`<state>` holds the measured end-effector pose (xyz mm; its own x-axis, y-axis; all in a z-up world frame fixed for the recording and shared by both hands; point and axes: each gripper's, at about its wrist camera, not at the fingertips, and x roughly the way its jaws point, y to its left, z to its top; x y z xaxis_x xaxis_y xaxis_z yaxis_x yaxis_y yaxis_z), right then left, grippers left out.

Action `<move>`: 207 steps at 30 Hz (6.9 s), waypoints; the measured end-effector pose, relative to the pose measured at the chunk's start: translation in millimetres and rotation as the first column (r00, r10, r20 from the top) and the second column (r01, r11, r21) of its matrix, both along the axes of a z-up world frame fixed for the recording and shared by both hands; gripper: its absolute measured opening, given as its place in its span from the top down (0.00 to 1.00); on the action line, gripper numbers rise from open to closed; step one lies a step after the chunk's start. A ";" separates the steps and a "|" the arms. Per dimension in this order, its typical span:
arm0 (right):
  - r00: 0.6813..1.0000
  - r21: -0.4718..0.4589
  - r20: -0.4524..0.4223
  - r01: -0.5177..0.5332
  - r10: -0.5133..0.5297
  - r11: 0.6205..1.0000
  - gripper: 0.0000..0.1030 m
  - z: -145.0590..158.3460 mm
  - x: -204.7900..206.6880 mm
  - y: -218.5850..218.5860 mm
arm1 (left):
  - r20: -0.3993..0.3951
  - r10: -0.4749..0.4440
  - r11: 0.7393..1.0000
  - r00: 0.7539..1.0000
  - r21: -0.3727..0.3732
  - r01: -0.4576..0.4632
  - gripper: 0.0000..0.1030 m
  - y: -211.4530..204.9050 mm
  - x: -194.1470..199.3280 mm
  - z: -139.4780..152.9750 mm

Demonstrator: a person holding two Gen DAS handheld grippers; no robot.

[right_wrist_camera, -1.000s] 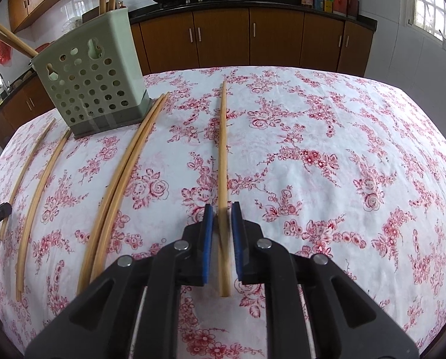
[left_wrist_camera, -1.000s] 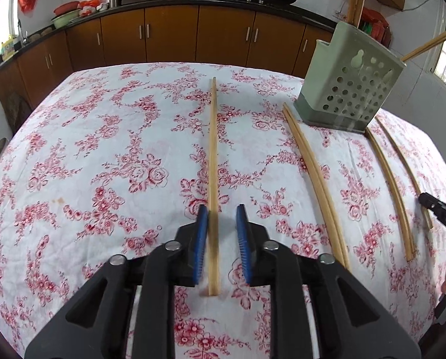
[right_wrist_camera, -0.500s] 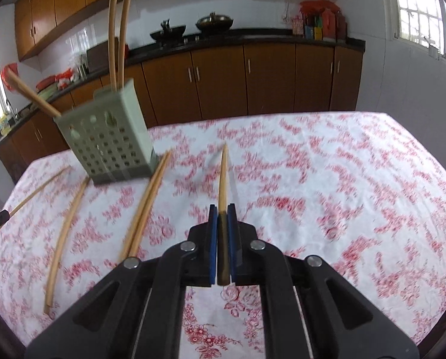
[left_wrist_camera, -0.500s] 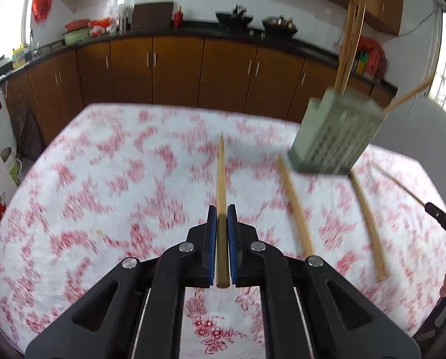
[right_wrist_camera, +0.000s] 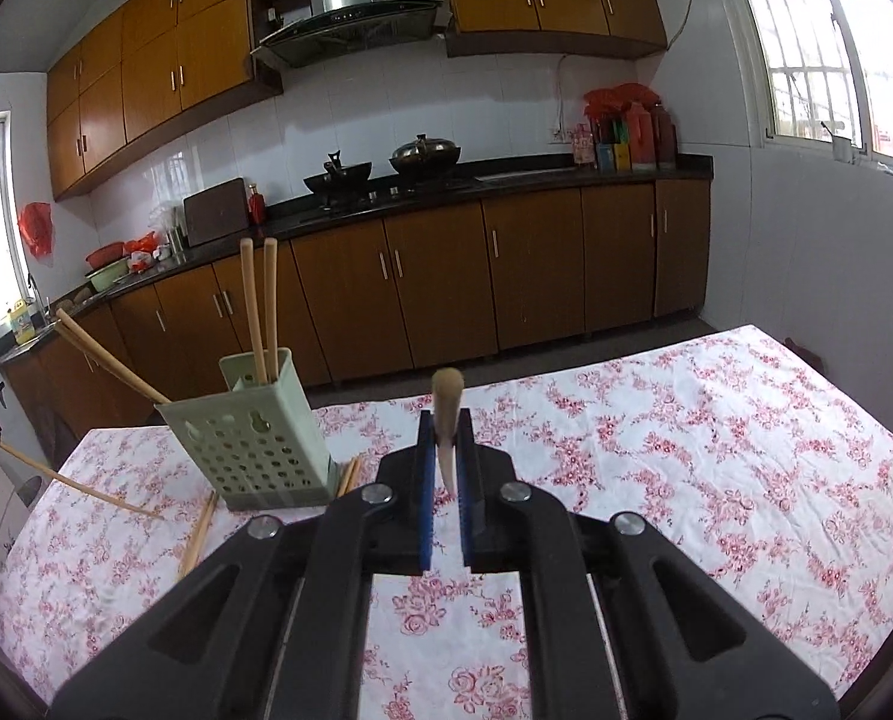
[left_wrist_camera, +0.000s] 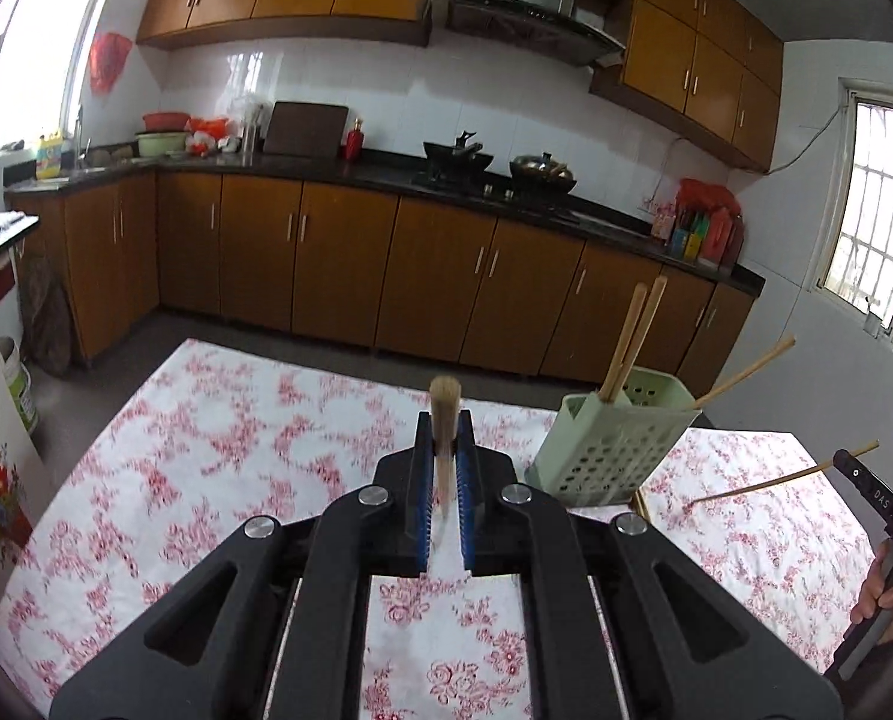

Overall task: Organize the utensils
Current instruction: 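Lift both held chopsticks upright and carry them above the green holder, then open both tools to drop the chopsticks into the green holder, then lower the right tool onto a loose chopstick and close it while the left tool grasps another, then lift both chopsticks upright and carry them above the green holder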

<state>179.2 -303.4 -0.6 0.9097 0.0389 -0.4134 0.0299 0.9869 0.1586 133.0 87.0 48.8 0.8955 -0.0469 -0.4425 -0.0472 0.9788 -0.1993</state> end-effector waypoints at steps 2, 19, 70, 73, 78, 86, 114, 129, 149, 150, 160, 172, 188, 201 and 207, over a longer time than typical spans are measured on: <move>1.000 -0.004 0.006 -0.002 0.002 1.000 0.93 2.7 0.5 1.1 | 0.006 0.000 1.000 1.000 0.008 0.000 0.93 -1.0 0.9 2.6; 0.991 0.072 0.066 -0.118 0.113 0.990 0.93 68.6 -8.9 9.1 | 0.089 -0.105 0.994 0.990 0.003 0.105 0.93 -28.6 -9.5 54.2; 0.984 0.115 0.116 -0.147 0.133 0.983 0.88 94.9 47.6 42.9 | 0.198 -0.025 0.995 0.980 -0.093 0.044 0.92 -56.6 63.4 83.2; 0.991 0.114 0.090 -0.105 0.095 0.988 0.88 82.2 35.9 28.1 | 0.199 -0.006 0.996 0.980 -0.091 0.024 0.92 -42.7 46.9 83.1; 0.997 0.129 -0.035 -0.062 0.067 0.990 0.86 29.4 25.8 10.3 | 0.133 0.028 0.996 0.991 -0.085 -0.016 0.91 -21.9 26.0 52.7; 0.917 0.201 -0.355 -0.113 0.180 0.973 0.87 -94.5 36.6 39.2 | -0.162 0.008 0.997 0.987 -0.077 -0.021 0.91 -8.0 37.3 -44.0; 0.892 0.055 -0.450 0.077 -0.044 0.995 0.92 -138.8 44.6 26.5 | -0.404 -0.301 0.953 0.864 -0.151 0.261 0.91 -76.9 24.7 -143.5; 0.897 0.018 -0.441 0.034 -0.023 0.999 0.90 -140.3 42.1 32.8 | -0.455 -0.222 0.969 0.862 -0.004 0.248 0.91 -102.9 29.3 -154.8; 0.910 -0.027 -0.415 -0.035 0.021 0.999 0.92 -143.0 64.9 41.2 | -0.409 0.003 0.998 0.913 0.063 0.025 0.92 -16.2 83.8 -154.9; 0.910 -0.027 -0.415 -0.035 0.021 0.999 0.92 -143.2 65.2 41.5 | -0.409 0.003 0.998 0.913 0.061 0.024 0.92 -17.9 82.3 -155.9; 0.910 -0.026 -0.414 -0.036 0.022 0.999 0.92 -143.6 65.4 40.9 | -0.406 -0.005 0.999 0.914 0.032 0.020 0.92 -15.2 80.5 -154.1; 0.910 -0.043 -0.414 -0.052 0.029 0.998 0.92 -143.4 51.8 40.7 | -0.413 -0.022 0.997 0.911 0.057 0.050 0.92 -18.5 61.3 -153.0; 0.909 -0.029 -0.414 -0.055 0.038 0.998 0.92 -143.8 41.4 38.5 | -0.416 -0.032 0.997 0.909 0.055 0.060 0.92 -19.8 42.9 -154.0; 0.903 -0.022 -0.427 -0.064 0.048 0.998 0.92 -141.4 30.5 38.8 | -0.426 -0.020 0.986 0.904 0.139 0.088 0.93 -32.7 21.9 -154.3; 0.939 -0.032 -0.342 -0.054 0.039 0.998 0.92 -109.2 16.8 32.5 | -0.408 -0.015 0.989 0.913 0.126 0.073 0.93 -26.4 14.4 -138.2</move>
<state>195.9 -270.9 -109.8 0.7114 0.0548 -0.7006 0.0292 0.9938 0.1074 147.4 60.6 -89.4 0.6361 0.0039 -0.7716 -0.0516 0.9980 -0.0375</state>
